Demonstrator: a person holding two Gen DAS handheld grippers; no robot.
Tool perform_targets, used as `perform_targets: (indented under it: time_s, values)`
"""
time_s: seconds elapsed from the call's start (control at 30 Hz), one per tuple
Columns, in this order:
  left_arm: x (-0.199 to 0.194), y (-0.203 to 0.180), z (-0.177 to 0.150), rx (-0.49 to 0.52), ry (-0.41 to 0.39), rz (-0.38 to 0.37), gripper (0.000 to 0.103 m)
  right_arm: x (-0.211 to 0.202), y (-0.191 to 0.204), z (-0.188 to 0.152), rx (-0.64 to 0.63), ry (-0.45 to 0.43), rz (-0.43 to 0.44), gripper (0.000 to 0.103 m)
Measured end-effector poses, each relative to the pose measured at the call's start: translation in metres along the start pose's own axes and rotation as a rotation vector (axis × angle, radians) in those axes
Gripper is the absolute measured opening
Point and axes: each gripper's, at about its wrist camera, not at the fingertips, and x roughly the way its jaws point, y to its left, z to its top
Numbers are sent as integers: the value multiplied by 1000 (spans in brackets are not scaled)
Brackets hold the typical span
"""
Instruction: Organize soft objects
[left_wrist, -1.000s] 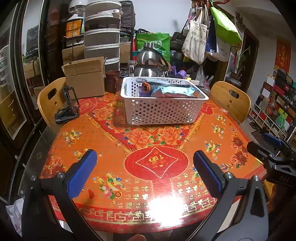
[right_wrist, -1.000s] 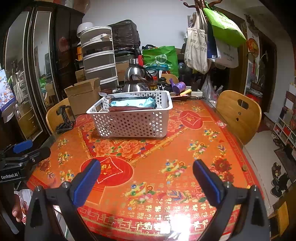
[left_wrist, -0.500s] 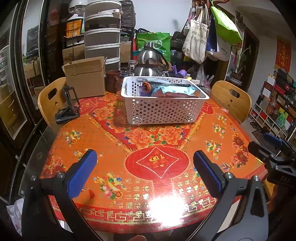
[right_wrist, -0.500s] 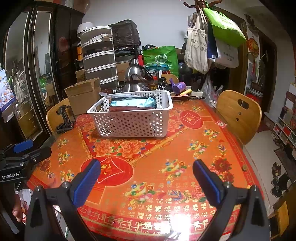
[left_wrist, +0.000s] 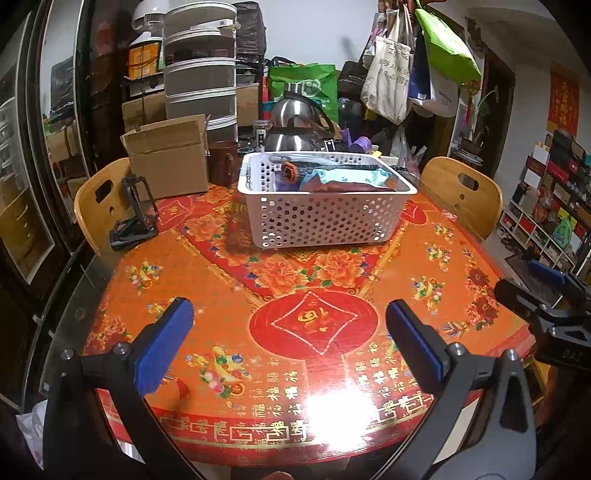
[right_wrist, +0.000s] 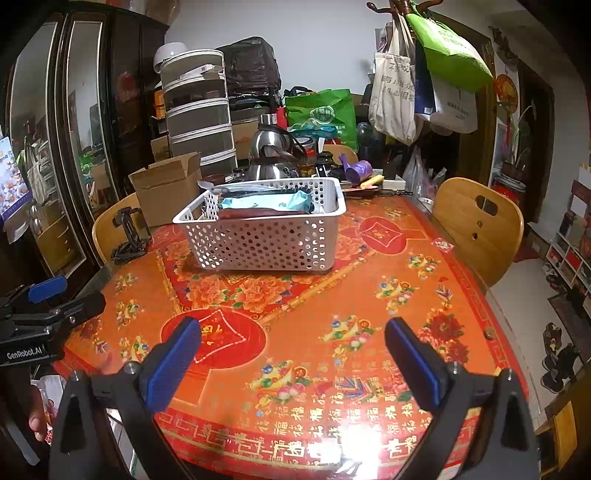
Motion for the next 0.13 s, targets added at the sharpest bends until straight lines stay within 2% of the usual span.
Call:
perform_targets:
  time_s: [0.13]
  values:
    - [1,-1,1,7,-2,-3,103,0,1,-1,-3,2,8,99]
